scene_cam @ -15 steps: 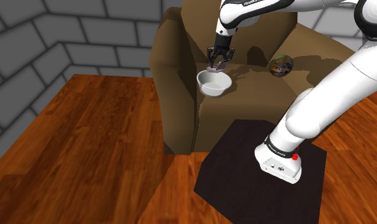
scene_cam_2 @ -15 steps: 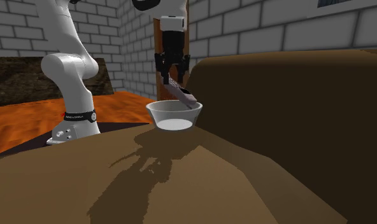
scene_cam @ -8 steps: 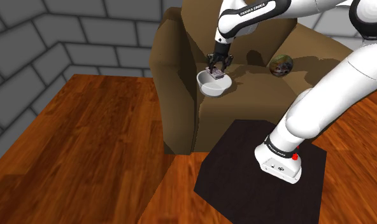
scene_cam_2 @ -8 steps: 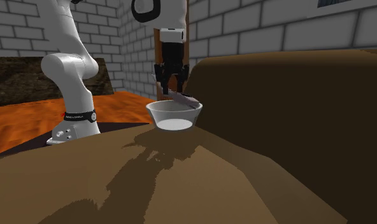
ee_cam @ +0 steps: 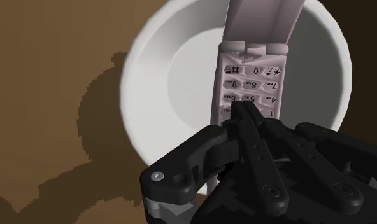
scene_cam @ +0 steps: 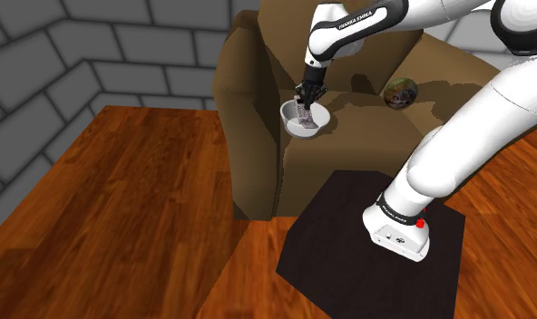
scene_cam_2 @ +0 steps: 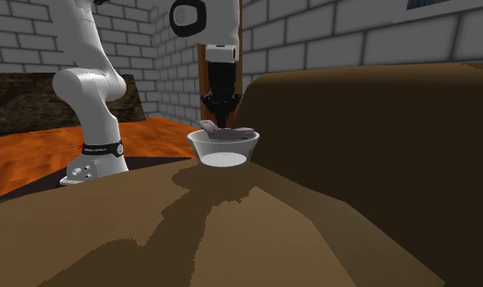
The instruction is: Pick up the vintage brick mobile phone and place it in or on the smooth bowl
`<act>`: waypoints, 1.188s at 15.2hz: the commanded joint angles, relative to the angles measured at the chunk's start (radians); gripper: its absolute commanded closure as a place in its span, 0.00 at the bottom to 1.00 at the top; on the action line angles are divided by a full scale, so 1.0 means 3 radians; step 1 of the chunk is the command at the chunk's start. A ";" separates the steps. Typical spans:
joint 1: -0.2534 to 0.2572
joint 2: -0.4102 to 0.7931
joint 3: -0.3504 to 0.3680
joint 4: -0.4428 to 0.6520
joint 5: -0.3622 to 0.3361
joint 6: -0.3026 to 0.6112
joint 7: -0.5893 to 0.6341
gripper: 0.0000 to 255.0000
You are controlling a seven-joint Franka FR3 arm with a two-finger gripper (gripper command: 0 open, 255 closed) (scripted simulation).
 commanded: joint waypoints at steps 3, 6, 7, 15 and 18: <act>0.0056 -0.0169 0.0175 -0.0074 -0.0235 -0.0115 0.0396 0.00; 0.0059 -0.0153 0.0204 -0.0138 -0.0265 -0.0041 0.0453 0.00; 0.0058 -0.0132 0.0201 -0.0165 -0.0265 0.0007 0.0452 0.00; 0.0056 -0.0024 0.0189 -0.0280 -0.0259 0.0229 0.0444 0.00; 0.0056 -0.0024 0.0189 -0.0280 -0.0259 0.0229 0.0444 0.00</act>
